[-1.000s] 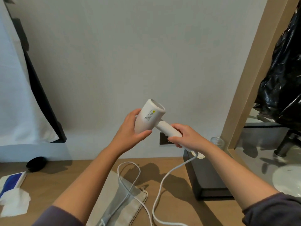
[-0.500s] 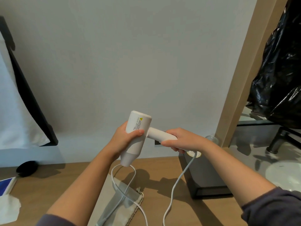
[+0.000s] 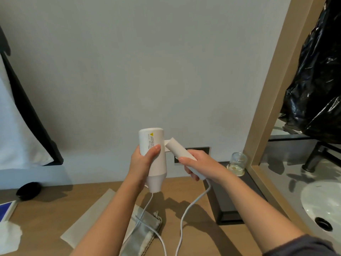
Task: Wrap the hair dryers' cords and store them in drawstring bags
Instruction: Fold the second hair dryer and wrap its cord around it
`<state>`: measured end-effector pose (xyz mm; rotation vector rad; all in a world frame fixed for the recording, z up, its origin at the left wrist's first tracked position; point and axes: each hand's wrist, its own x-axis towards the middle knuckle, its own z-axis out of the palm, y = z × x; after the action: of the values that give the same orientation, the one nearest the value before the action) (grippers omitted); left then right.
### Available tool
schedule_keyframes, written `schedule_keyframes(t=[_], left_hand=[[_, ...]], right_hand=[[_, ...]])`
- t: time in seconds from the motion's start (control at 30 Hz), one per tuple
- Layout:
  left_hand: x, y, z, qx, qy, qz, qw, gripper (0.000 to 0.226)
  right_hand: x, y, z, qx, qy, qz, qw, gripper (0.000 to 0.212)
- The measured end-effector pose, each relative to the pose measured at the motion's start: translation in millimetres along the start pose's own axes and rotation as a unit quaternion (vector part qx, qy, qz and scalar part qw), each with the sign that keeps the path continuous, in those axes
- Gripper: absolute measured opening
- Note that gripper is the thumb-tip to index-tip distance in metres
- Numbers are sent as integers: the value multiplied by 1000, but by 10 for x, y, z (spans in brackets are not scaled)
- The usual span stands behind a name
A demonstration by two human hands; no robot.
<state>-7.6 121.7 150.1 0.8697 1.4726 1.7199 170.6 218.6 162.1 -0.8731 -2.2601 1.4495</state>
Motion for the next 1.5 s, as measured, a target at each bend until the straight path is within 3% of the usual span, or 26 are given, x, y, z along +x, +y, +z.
schedule_keyframes(t=[0.1,0.2,0.7,0.87,1.13,1.23,1.37,1.5], left_hand=[[-30,21,-73,-2,-33,-18,999,68],[-57,88,-116,-24,-59,-47,997,61],[-186,4,-38,-115,-3,-88,989,63],[-206,-16,-21,-132,11,-92,987,80],[-208,-91,88,-169,47,-101,979,82],[-203,-58,186,-206,63,-110,970,76],[-157,-2,186,-172,69,-97,978,48],[-157,20,171,-168,63,-99,979,47]], right_hand=[[-87,9,-107,41,-68,19,997,33],[-144,-14,-117,60,-87,24,994,37],[-244,-136,38,58,-39,-6,998,54],[-236,-147,72,69,-32,-18,997,63],[-281,-130,265,143,2,-5,990,54],[-322,-225,429,194,31,-19,980,55],[-282,-224,438,209,44,-33,976,61],[-261,-193,430,208,48,-41,976,55]])
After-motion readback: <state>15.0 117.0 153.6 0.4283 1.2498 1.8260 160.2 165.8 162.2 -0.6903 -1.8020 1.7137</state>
